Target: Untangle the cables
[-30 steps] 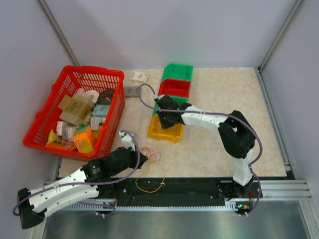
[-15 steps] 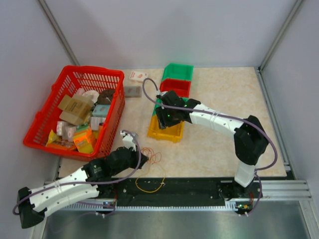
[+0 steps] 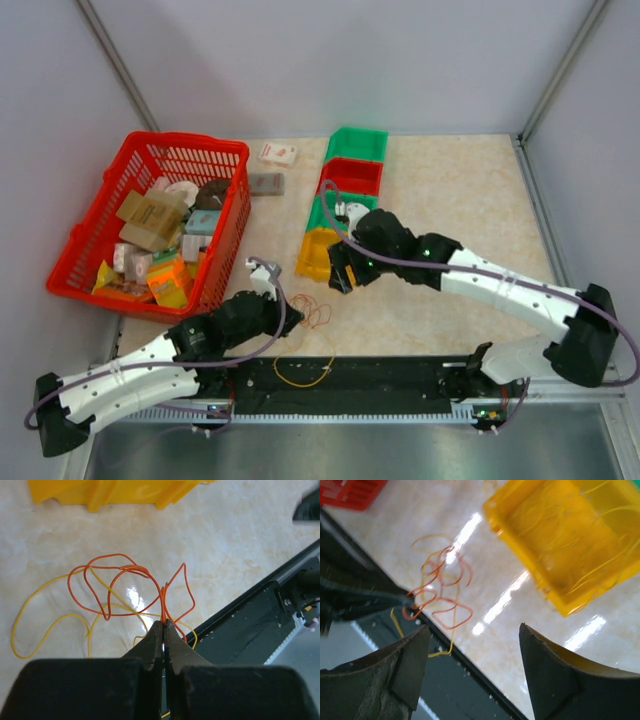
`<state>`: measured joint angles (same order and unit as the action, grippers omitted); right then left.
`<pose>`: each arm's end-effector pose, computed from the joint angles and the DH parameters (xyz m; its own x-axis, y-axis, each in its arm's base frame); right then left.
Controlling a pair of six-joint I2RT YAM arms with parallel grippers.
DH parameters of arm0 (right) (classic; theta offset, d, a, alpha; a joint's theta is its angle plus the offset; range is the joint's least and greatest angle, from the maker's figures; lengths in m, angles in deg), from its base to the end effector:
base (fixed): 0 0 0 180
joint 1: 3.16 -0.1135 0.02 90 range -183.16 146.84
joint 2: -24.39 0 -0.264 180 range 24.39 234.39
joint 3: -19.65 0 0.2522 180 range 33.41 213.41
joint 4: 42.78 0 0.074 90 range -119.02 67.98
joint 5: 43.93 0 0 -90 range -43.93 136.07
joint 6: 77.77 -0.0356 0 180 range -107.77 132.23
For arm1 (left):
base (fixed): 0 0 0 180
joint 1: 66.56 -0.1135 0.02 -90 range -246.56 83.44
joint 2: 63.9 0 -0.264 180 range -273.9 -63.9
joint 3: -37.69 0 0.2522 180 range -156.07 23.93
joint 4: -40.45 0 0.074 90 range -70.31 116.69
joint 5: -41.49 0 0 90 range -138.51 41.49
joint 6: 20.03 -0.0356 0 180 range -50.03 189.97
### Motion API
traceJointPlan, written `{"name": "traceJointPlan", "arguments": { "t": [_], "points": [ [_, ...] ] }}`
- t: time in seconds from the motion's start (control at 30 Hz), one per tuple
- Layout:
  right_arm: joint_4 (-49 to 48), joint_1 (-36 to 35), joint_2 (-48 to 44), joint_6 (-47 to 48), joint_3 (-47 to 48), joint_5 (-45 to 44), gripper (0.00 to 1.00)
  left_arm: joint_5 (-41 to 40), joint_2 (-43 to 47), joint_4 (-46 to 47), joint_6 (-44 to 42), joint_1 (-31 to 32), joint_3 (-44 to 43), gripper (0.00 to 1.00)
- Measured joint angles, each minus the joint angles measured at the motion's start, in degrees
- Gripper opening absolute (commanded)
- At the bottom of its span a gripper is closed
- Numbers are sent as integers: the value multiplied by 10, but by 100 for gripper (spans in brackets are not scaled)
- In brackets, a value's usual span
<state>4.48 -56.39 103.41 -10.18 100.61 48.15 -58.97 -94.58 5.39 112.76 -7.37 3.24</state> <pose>0.1778 0.2401 0.3033 -0.7045 -0.3063 -0.6402 -0.5919 0.7513 0.2919 0.0761 -0.1150 0.2082 -0.7150 -0.1053 -0.6912 0.3808 0.7704 -0.5113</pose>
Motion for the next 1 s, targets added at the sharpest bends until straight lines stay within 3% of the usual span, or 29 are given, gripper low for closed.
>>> {"name": "traceJointPlan", "arguments": {
  "t": [0.17, 0.37, 0.53, 0.6, 0.67, 0.7, 0.73, 0.83, 0.9, 0.97, 1.0],
  "points": [
    [-86, -47, -111, 1, -137, 57, 66, 71, -25, 66, -10, -1, -5, 0],
    [-217, -52, -177, -53, -313, 110, 66, 148, -52, 148, -10, -2, -6, 0],
    [-306, -57, -194, -75, -359, 135, 67, 186, -85, 188, -9, -2, -12, 0],
    [-338, -59, -186, -78, -362, 141, 52, 199, -100, 202, -9, -2, -15, 0],
    [-362, -62, -172, -80, -362, 143, 21, 203, -112, 209, -10, -3, -18, 0],
    [-366, -64, -166, -83, -361, 141, 7, 201, -116, 209, -11, -6, -19, 7],
    [-363, -68, -164, -83, -360, 133, 0, 201, -118, 208, -11, -8, -19, 24],
    [-336, -70, -170, -84, -360, 88, 0, 205, -116, 207, -16, -6, -26, 56],
    [-299, -70, -196, -86, -360, 53, 0, 202, -109, 206, -23, -6, -30, 64],
    [-266, -70, -241, -87, -360, 24, 0, 195, -101, 201, -27, -7, -30, 82],
    [-251, -70, -270, -88, -360, 12, 0, 192, -101, 198, -33, -7, -30, 85]
  ]
}}
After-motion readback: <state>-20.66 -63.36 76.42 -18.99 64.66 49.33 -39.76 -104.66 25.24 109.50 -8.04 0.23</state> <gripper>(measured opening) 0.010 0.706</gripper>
